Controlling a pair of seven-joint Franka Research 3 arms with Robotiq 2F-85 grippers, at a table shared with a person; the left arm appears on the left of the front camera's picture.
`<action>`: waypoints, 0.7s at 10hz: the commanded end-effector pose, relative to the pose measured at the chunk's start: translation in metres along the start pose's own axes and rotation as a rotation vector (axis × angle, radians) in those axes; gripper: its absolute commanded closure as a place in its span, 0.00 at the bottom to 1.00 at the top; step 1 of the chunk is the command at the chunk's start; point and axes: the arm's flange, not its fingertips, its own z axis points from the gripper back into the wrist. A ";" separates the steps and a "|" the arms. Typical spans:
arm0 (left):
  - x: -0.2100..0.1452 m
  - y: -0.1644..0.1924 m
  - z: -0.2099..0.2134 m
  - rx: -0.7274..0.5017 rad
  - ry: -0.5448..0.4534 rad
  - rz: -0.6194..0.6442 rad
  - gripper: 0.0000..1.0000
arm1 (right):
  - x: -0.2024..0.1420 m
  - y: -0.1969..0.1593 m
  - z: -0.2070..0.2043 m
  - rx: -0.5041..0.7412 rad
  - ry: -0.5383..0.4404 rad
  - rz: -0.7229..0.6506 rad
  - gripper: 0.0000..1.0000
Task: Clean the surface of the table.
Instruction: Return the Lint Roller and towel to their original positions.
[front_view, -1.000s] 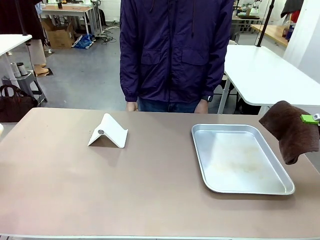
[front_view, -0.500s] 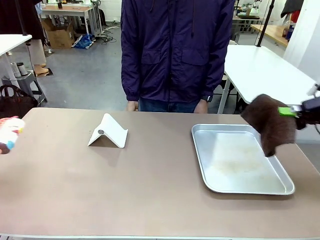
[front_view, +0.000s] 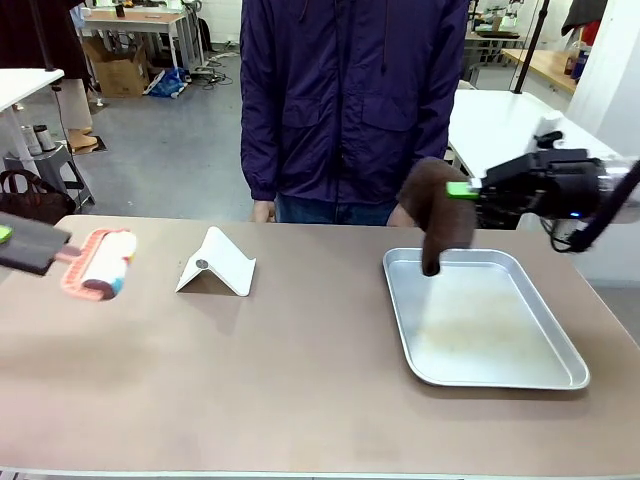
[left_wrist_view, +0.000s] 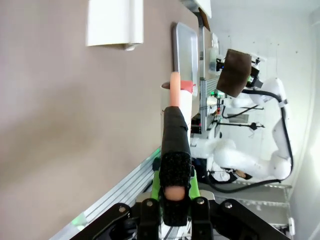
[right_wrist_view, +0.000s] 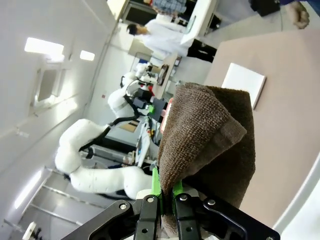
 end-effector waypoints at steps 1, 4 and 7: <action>-0.001 -0.036 -0.030 -0.009 -0.125 -0.031 0.78 | 0.022 -0.009 -0.034 -0.041 -0.006 -0.023 0.91; 0.019 -0.071 -0.062 0.030 -0.058 0.001 0.78 | 0.019 -0.034 -0.094 -0.088 0.076 -0.043 0.91; 0.041 -0.074 -0.085 0.038 -0.069 0.016 0.78 | 0.003 -0.057 -0.137 -0.139 0.112 -0.042 0.91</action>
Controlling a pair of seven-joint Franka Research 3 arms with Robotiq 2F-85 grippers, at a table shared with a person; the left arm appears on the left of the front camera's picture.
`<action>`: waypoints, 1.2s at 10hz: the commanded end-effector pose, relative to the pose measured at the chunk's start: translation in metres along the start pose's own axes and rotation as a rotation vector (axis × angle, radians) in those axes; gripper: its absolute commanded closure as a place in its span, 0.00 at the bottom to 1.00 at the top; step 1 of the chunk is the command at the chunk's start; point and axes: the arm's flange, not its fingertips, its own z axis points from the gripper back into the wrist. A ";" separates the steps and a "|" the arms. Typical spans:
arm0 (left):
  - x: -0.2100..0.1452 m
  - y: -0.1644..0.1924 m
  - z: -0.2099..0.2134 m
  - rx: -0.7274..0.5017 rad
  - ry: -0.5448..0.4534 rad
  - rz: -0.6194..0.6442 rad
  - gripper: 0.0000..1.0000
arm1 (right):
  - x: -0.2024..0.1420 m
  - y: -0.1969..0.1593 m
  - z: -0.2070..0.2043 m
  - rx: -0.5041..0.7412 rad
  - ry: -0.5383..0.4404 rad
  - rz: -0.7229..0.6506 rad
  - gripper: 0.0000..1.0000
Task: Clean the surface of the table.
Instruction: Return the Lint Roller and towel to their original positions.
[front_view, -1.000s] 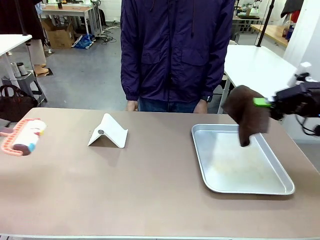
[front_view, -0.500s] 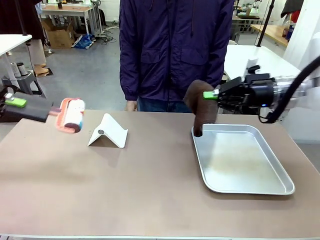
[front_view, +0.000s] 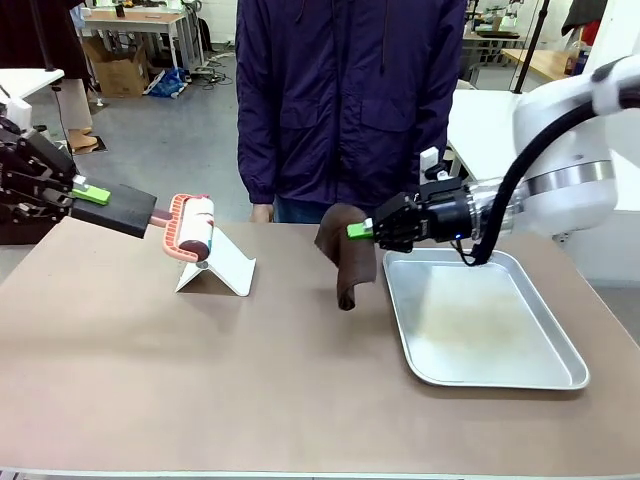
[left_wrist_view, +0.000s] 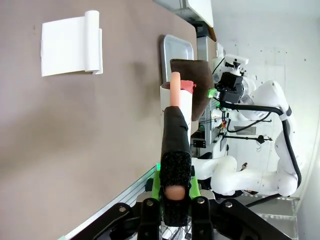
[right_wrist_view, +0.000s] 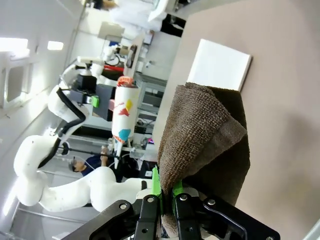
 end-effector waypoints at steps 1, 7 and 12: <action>0.014 0.001 -0.004 -0.020 -0.015 0.023 0.78 | 0.006 -0.001 -0.014 -0.029 -0.035 0.025 0.91; 0.009 0.008 -0.006 0.003 0.012 0.015 0.78 | -0.001 -0.006 -0.009 -0.022 0.008 0.001 0.91; 0.069 -0.076 -0.065 0.253 0.135 0.076 0.78 | -0.015 -0.020 -0.010 -0.043 -0.034 -0.006 0.91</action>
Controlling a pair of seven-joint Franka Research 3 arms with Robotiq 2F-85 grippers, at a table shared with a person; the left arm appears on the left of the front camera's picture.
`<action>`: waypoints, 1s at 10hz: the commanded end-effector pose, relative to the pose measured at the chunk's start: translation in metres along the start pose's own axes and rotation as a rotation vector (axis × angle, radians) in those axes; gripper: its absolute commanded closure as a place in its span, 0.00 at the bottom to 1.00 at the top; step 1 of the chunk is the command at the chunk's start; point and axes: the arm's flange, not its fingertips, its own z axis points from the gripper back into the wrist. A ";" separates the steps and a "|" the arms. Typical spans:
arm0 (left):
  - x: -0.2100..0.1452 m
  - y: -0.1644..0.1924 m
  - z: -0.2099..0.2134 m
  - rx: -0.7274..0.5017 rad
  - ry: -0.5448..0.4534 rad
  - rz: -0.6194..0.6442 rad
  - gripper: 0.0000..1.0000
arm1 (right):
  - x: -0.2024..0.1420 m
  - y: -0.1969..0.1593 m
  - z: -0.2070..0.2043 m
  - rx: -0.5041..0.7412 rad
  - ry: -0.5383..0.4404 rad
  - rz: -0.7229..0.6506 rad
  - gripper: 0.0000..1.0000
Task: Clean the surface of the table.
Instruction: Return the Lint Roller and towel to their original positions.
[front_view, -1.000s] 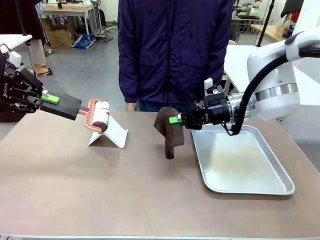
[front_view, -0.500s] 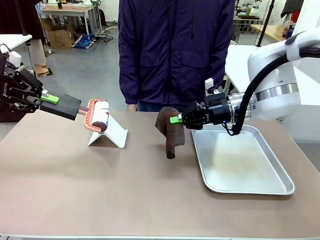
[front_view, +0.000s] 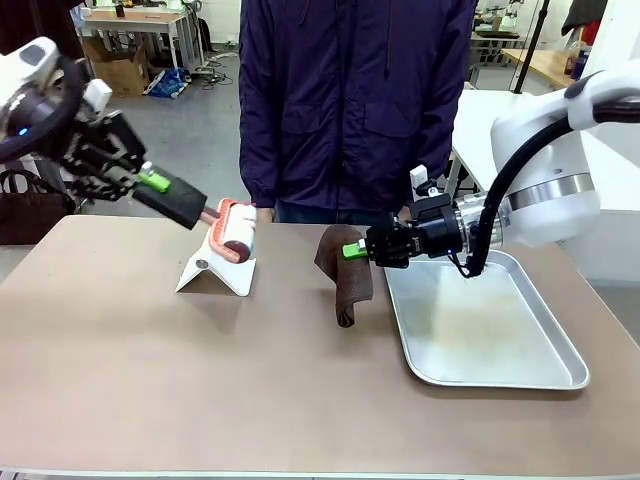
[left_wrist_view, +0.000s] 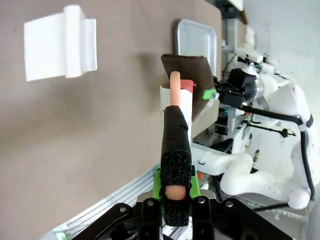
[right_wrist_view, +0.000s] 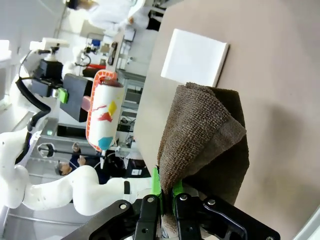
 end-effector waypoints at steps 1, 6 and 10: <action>0.027 -0.009 -0.001 0.107 0.019 0.054 0.78 | -0.007 -0.005 -0.005 0.016 -0.077 -0.016 0.91; 0.070 -0.018 -0.049 0.283 0.019 -0.026 0.78 | -0.005 -0.023 0.001 0.013 -0.115 -0.099 0.91; 0.094 -0.007 -0.075 0.405 0.014 -0.028 0.97 | -0.005 -0.035 0.004 0.035 -0.116 -0.124 0.91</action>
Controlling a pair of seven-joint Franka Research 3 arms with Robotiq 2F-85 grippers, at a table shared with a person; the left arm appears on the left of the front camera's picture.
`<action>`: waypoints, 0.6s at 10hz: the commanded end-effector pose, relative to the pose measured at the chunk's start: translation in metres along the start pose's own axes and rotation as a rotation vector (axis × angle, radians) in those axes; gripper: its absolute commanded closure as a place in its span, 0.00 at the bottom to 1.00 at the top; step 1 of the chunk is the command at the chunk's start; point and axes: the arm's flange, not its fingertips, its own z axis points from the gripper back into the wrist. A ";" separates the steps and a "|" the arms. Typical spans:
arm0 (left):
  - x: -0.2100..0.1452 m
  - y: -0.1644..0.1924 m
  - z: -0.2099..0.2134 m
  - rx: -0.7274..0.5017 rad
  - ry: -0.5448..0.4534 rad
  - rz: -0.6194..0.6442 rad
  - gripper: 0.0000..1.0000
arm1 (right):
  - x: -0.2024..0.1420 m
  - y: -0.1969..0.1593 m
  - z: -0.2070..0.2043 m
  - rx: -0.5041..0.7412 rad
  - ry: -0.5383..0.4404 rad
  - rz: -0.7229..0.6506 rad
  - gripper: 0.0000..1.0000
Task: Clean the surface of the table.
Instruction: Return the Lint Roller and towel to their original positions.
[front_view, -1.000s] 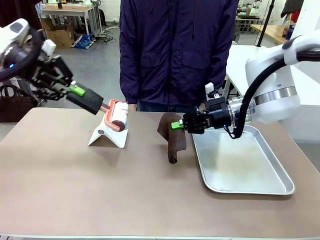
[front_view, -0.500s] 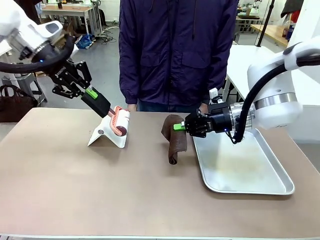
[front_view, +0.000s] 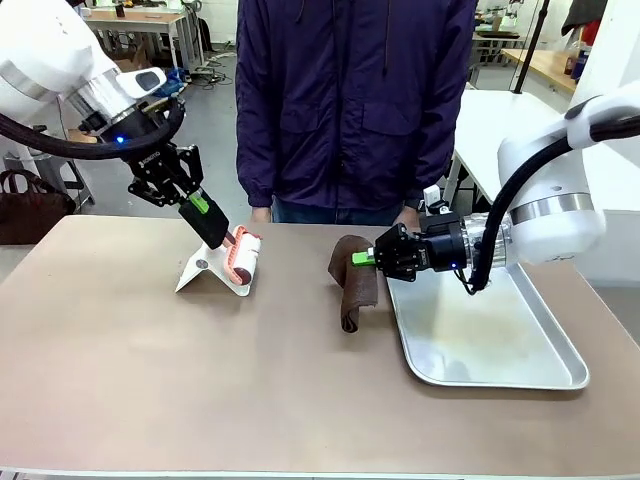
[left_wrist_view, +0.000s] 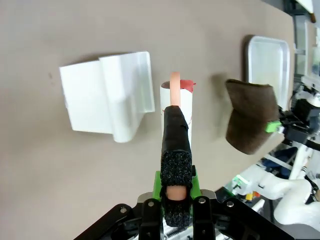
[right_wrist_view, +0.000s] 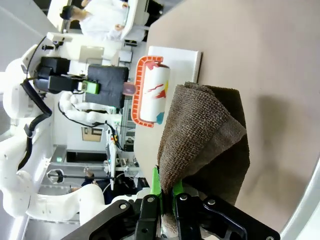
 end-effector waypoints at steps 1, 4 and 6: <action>0.011 -0.004 -0.005 0.045 -0.033 0.021 0.97 | 0.001 -0.001 -0.003 0.038 -0.022 -0.005 0.91; 0.019 -0.001 -0.016 0.059 -0.055 0.021 0.97 | 0.003 -0.003 0.000 0.035 -0.029 -0.015 0.91; 0.023 0.002 -0.020 0.069 -0.041 0.031 0.97 | 0.002 -0.004 0.004 0.048 -0.039 -0.013 0.91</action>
